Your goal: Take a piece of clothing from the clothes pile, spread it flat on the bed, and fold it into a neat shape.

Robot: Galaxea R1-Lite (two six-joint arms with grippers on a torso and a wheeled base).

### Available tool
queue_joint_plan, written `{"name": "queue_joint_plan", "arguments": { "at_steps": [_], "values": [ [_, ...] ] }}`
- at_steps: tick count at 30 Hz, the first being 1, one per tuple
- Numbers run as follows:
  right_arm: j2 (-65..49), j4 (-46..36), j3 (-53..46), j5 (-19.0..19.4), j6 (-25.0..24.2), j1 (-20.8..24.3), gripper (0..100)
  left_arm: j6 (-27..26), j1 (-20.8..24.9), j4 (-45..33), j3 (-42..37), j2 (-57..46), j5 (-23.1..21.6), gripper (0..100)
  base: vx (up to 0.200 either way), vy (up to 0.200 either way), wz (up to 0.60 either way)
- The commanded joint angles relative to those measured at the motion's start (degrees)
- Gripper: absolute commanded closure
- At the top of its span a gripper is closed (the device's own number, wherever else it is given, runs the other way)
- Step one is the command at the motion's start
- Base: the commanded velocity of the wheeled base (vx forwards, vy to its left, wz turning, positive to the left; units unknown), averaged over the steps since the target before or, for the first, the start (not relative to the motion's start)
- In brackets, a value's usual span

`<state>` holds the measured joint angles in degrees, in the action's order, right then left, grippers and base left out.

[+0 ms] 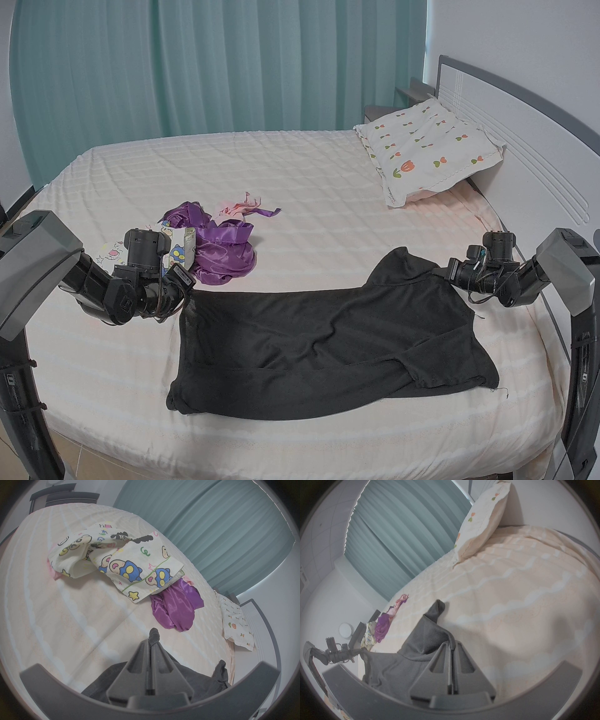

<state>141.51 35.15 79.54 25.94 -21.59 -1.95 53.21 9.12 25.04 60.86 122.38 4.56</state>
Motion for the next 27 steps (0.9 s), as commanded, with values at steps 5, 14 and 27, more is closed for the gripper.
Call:
{"name": "queue_joint_plan", "arguments": {
  "at_steps": [5, 14, 27],
  "values": [
    [-4.9, 7.6, -5.7, -2.9, -4.5, -0.6, 100, -0.1, -1.2, -1.1, 0.7, -2.4, 0.0, 100, 0.000, 0.000, 0.00],
    [-6.0, 12.4, -7.2, -8.3, -6.7, -0.3, 100, 0.1, -1.5, -1.3, 0.8, -4.0, 1.7, 100, 0.000, 0.000, 0.00],
    [-5.8, 15.4, -7.4, -8.3, -3.7, 0.0, 100, -1.1, -1.4, -3.3, -3.3, -10.5, 2.6, 100, 0.000, 0.000, 0.00]
  ]
}}
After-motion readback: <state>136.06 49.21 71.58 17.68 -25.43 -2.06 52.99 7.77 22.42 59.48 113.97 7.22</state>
